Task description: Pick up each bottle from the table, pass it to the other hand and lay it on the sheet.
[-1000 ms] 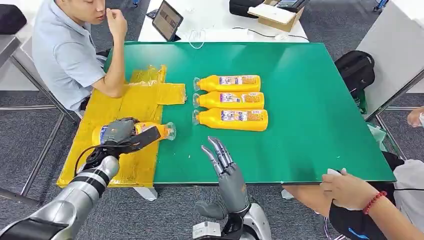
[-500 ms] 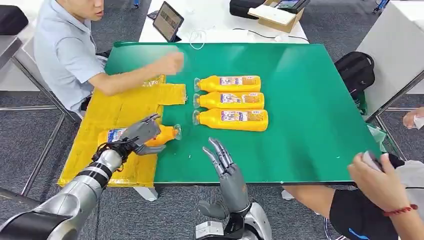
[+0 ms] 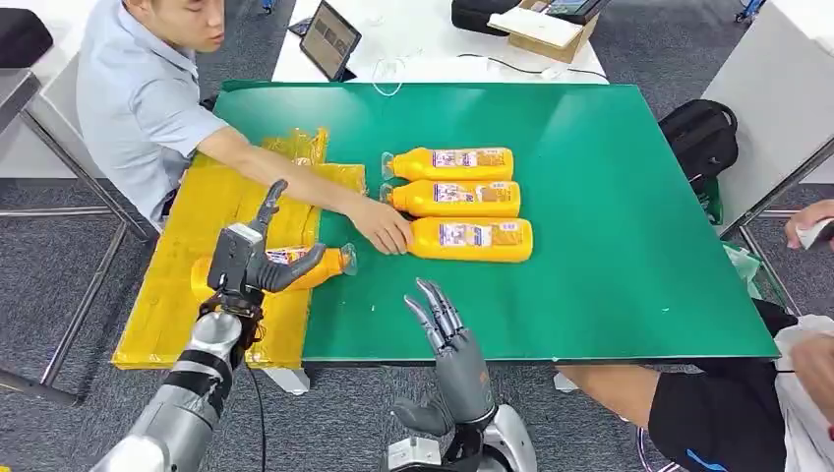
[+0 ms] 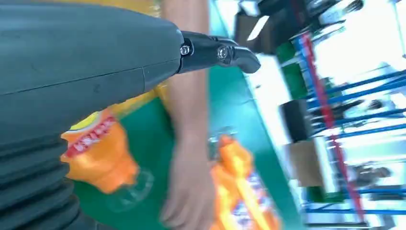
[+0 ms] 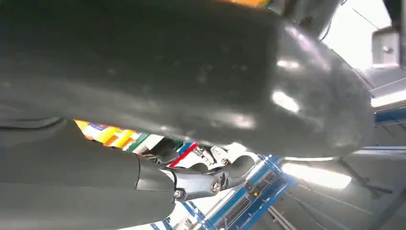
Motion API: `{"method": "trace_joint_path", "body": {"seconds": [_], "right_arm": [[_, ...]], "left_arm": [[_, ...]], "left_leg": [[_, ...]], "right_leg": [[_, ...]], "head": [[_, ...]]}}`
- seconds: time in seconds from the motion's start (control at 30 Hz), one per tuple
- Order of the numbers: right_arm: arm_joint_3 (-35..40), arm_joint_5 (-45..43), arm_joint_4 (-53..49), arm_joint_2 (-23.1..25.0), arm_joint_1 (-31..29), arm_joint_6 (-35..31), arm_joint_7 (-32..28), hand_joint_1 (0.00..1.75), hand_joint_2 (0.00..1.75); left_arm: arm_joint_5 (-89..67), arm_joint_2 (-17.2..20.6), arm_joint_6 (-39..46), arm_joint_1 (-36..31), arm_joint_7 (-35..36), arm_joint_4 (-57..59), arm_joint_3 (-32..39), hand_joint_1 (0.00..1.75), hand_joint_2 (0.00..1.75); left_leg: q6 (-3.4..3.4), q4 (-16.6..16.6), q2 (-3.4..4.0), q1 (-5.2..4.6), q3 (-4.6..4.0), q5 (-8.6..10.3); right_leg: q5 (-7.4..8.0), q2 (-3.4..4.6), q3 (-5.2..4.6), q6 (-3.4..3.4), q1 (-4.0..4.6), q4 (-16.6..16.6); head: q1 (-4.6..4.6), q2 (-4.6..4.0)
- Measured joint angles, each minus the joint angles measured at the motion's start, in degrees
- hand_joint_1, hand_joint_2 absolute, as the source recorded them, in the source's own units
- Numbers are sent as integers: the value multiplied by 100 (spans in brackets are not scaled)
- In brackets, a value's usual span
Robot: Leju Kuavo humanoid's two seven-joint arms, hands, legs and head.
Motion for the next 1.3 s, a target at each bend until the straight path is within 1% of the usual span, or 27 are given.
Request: {"method": "trace_joint_path", "body": {"seconds": [0.03, 0.1, 0.17, 0.23, 0.3, 0.43, 0.53, 0.57, 0.73, 0.83, 1.07, 1.3], "right_arm": [[-2, 2, 0, 0, 2, -2, 2, 0, 175], [-18, 9, 0, 0, 3, 0, 4, 0, 175], [-42, -35, 0, 9, 23, 33, 88, 0, 175], [-59, -2, 0, 2, 69, 256, 300, 0, 175], [-76, 353, 0, -44, 97, 502, 639, 0, 175], [-175, 1402, 72, -252, 2, 715, 1485, 0, 175], [-317, 1741, 168, -426, -134, 850, 1833, 0, 175], [-385, 1907, 217, -490, -200, 958, 2040, 0, 175], [-688, 2428, 614, -756, -581, 1296, 2644, 0, 175], [-807, 2606, 945, -870, -840, 1360, 2767, 0, 175], [-892, 2695, 1383, -951, -1078, 1360, 2861, 0, 175], [-894, 2914, 2387, -951, -1747, 1320, 3003, 0, 175]], "left_arm": [[9, -13, 11, 63, 4, -148, 0, 0, 175], [141, -35, 102, 164, -75, -424, 2, 0, 175], [456, -90, 370, 320, -329, -743, 40, 0, 175], [805, -186, 772, 558, -540, -1253, 79, 0, 175], [1159, -275, 1112, 868, -623, -1958, 77, 0, 175], [1681, -328, 1161, 1365, -623, -3027, -24, 0, 175], [1773, -332, 1102, 1664, -636, -3560, -111, 0, 175], [1803, -334, 1049, 1779, -638, -3722, -149, 0, 175], [1679, -334, 983, 2249, -651, -4095, -349, 0, 175], [1629, -334, 992, 2393, -660, -4163, -422, 0, 175], [1620, -334, 988, 2483, -643, -4222, -527, 0, 175], [1570, -334, 988, 2478, -599, -4206, -662, 0, 175]], "left_leg": [[0, 0, 0, 0, 0, 0], [-1, 0, 0, 0, 1, 1], [-1, 0, 0, 1, 2, 1], [-1, 0, 0, 1, 3, 1], [0, 0, 2, 1, 1, 1], [1, -1, -1, -1, -3, -1], [1, 0, 1, -5, -3, -2], [1, 0, 1, -6, -2, -1], [3, 0, -1, -7, 0, 1], [4, 1, 0, -7, 0, 1], [3, 0, -1, -6, -2, 1], [4, 1, -1, -7, -2, 2]], "right_leg": [[0, 0, -1, 0, 0, 0], [0, 1, 0, 0, 1, 0], [1, 2, 1, -1, 1, 1], [1, 3, 1, -1, 1, 1], [0, 2, -1, 0, 1, 1], [-2, 0, 0, 1, -2, -1], [-2, 1, -1, 1, -6, -2], [-1, 1, 0, 2, -8, -2], [1, 0, 2, 4, -9, -2], [2, 0, 1, 5, -8, -2], [1, 0, 0, 4, -7, -1], [2, 0, 1, 5, -9, -1]], "head": [[-2, 0], [0, 0], [-2, 0], [-2, 0], [-2, 0], [-2, 0], [0, 0], [-2, 0], [-2, 0], [-4, 0], [-2, 0], [-2, 0]]}}
